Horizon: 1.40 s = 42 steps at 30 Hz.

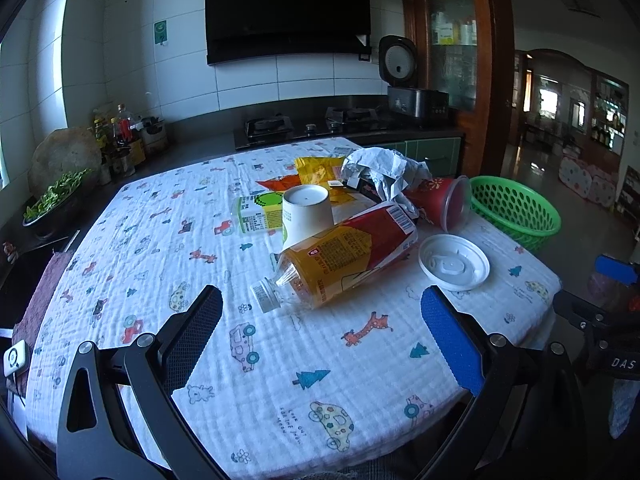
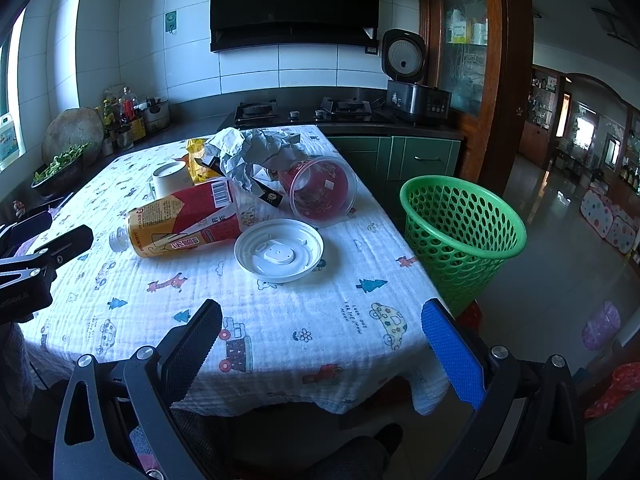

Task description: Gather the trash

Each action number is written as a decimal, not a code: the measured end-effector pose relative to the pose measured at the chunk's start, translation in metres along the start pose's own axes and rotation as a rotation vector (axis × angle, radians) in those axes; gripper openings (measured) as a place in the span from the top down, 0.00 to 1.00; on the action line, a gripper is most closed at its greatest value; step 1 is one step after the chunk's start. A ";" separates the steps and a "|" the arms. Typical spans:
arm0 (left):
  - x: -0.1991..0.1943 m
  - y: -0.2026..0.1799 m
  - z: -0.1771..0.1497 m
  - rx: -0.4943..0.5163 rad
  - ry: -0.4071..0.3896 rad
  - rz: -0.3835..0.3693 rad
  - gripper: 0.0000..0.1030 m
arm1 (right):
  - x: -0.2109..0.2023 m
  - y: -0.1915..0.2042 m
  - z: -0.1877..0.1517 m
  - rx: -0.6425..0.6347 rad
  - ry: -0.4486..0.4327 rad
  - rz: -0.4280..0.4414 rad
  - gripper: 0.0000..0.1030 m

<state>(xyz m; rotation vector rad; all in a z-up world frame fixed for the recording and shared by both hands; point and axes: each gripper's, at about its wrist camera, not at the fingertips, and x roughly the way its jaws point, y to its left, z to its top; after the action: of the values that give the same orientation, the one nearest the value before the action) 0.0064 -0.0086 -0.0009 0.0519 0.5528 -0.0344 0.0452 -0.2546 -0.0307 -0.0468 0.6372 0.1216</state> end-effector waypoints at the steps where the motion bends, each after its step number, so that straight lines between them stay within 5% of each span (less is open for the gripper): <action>1: 0.000 0.000 0.000 0.001 0.000 0.000 0.05 | 0.000 0.000 0.000 0.001 0.000 0.001 0.06; 42: 0.024 0.006 0.014 0.040 0.012 0.001 0.05 | 0.017 0.003 0.014 -0.034 0.011 0.025 0.06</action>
<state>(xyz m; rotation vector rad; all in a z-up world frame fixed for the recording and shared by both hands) 0.0347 -0.0039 -0.0016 0.0913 0.5645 -0.0440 0.0669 -0.2488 -0.0295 -0.0725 0.6464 0.1559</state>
